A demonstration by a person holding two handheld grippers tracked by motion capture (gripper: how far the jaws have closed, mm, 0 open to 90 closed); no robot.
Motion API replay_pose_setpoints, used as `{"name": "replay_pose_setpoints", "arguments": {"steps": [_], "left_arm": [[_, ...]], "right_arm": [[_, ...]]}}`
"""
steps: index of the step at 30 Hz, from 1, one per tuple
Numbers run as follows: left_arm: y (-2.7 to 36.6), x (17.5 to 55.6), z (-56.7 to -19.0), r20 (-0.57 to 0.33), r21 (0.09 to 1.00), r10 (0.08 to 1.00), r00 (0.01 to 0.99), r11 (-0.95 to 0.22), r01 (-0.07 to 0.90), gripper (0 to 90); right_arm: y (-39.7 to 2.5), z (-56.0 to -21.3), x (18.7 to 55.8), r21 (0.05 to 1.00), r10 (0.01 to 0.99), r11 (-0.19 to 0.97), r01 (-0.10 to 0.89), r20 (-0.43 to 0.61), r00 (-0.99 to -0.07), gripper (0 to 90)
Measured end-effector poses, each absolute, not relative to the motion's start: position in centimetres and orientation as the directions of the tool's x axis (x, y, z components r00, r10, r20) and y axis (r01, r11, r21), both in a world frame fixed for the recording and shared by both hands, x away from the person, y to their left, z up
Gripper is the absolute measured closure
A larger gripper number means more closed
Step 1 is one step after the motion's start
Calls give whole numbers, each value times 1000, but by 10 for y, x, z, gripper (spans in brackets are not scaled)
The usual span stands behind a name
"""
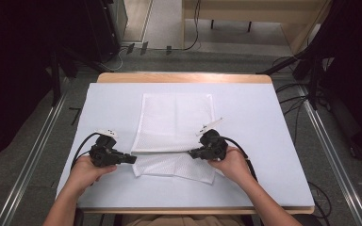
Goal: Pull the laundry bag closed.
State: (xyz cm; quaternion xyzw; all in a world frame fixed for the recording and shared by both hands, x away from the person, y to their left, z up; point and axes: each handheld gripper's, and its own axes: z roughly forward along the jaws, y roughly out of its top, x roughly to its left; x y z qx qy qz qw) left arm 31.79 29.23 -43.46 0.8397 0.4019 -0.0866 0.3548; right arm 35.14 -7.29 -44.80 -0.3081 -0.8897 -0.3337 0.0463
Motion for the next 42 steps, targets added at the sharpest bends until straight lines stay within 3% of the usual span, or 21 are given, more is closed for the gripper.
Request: {"name": "replay_pose_setpoints", "arguments": {"steps": [42], "left_arm": [[295,317,-435,-439,522,611,659,-424,740,882]], "right_arm": [[-124,-443,352,547,567,553,629,306,-764,881]]}}
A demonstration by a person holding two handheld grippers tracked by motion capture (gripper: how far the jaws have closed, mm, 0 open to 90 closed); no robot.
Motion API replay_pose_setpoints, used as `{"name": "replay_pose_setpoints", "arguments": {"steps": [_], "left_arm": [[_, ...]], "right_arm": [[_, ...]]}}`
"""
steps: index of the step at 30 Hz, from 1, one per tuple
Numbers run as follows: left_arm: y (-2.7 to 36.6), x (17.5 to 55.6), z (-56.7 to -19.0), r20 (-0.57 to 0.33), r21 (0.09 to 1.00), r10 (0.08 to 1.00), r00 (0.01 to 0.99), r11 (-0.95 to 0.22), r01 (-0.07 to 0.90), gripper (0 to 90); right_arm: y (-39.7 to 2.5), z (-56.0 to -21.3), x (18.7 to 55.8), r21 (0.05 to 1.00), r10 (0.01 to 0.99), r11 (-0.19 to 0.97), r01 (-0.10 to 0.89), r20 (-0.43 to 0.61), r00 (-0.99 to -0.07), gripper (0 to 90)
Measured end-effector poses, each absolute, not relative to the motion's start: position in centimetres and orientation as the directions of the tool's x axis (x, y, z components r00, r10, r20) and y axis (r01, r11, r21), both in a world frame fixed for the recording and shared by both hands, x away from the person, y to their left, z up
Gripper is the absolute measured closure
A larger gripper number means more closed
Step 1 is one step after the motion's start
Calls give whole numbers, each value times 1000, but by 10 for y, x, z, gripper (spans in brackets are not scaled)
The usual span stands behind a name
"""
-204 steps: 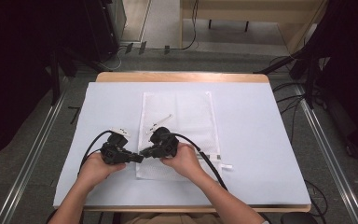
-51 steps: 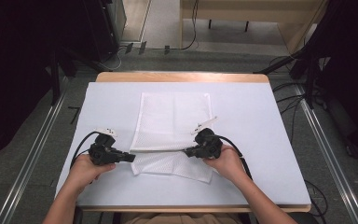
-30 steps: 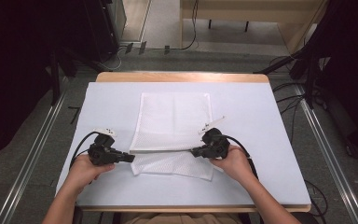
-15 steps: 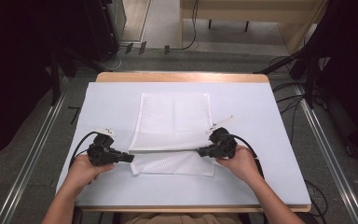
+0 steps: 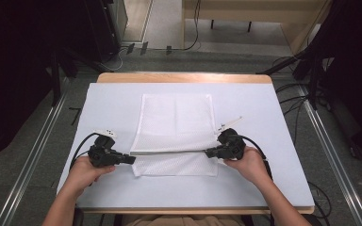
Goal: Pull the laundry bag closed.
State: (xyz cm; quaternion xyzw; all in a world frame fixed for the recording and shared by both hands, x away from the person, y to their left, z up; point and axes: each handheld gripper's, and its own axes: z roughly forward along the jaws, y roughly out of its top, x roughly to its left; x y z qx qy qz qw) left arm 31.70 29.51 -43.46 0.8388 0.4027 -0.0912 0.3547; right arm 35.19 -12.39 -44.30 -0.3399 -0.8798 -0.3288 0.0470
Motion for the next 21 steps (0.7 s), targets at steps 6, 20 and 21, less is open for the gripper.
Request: {"name": "replay_pose_setpoints", "arguments": {"steps": [6,20,21], "left_arm": [[295,317,-435,-444,518,609,658,-425,743,882],[292,317,-437,-445,520,597,668,-436,735,860],[292,317,-437,-446,516,601,663,-433,739,841]], "right_arm": [[-133,-443,351,536,581,550,641,306,-754,881],[-138,-444,350,536,591,544,645,301,-749,876],[-138,-444,350,540,590,542,644,302,-749,875]]}}
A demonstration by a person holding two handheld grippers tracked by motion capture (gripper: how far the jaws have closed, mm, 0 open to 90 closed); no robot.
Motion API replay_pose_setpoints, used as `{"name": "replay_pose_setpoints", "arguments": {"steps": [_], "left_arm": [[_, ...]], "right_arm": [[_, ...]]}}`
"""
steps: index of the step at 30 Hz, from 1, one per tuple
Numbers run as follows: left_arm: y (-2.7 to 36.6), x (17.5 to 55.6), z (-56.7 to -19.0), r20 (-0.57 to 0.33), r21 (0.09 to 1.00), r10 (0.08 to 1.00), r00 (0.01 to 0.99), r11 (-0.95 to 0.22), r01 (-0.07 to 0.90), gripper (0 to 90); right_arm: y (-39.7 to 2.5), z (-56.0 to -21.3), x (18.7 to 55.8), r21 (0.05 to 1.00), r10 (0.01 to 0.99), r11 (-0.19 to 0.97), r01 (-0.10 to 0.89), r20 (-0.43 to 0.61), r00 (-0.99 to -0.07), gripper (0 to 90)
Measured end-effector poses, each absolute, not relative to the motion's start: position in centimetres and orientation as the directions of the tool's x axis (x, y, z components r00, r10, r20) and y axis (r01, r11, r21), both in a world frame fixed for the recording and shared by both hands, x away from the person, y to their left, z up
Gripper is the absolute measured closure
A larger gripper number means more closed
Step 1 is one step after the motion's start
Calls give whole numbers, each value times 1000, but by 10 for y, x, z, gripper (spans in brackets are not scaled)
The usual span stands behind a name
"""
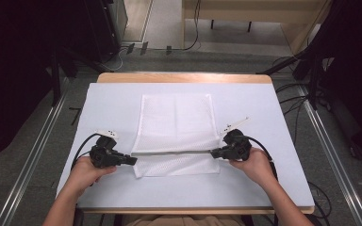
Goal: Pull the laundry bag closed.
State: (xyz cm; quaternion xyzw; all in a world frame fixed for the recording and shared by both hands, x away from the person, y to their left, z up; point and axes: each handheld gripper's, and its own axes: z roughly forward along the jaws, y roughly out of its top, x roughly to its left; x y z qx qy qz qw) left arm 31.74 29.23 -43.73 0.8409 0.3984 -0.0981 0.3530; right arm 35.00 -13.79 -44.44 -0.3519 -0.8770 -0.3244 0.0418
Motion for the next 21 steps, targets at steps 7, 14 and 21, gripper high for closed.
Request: {"name": "replay_pose_setpoints", "arguments": {"steps": [7,14,21], "left_arm": [[295,321,-438,-463,514,605,648,-412,752,778],[297,322,-437,-462,516,621,633,-392,761,701],[300,322,-433,-439,546,656,615,-349,762,612]], "right_arm": [[-134,-445,352,547,588,541,639,297,-753,857],[-133,-444,352,577,577,540,612,276,-769,765],[-136,-446,352,649,591,522,553,192,-783,539]]}}
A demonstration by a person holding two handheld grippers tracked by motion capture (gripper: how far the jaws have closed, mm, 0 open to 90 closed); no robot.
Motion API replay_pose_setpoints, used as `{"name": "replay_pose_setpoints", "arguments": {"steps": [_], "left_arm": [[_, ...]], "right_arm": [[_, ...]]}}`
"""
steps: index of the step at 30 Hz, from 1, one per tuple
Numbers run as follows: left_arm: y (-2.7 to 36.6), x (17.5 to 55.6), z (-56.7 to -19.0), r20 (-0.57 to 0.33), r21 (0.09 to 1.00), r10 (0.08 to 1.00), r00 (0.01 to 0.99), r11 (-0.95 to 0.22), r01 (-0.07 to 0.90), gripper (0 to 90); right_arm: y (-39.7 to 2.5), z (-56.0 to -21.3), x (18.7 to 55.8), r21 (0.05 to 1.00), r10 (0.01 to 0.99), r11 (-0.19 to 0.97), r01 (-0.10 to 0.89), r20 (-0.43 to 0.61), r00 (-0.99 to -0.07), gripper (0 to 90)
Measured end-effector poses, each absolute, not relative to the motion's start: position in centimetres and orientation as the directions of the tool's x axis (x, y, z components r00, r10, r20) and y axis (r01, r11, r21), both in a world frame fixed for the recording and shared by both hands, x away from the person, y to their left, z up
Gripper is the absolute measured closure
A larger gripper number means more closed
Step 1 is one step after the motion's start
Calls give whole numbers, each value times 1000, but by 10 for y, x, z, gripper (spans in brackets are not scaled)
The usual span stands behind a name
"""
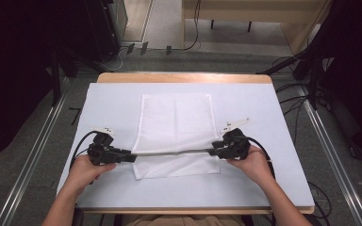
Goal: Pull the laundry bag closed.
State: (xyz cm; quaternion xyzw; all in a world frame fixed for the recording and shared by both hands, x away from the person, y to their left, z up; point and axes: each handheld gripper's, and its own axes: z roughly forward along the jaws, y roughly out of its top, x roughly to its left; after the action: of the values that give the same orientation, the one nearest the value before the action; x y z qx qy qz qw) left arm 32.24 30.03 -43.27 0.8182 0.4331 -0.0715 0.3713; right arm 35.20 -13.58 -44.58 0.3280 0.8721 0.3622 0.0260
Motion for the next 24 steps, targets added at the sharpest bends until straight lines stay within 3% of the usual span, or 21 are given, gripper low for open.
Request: {"name": "replay_pose_setpoints", "arguments": {"steps": [6,11,24], "left_arm": [[304,321,-422,-387,635,682,621,-291,716,500],[307,321,-422,-359,651,707,610,-279,706,435],[321,323,-425,-301,671,759,578,-263,694,363]], "right_arm": [[-137,-447,356,681,626,483,551,172,-761,456],[-140,-449,358,687,646,463,560,171,-744,392],[-163,-452,368,721,732,360,591,175,-659,303]]}}
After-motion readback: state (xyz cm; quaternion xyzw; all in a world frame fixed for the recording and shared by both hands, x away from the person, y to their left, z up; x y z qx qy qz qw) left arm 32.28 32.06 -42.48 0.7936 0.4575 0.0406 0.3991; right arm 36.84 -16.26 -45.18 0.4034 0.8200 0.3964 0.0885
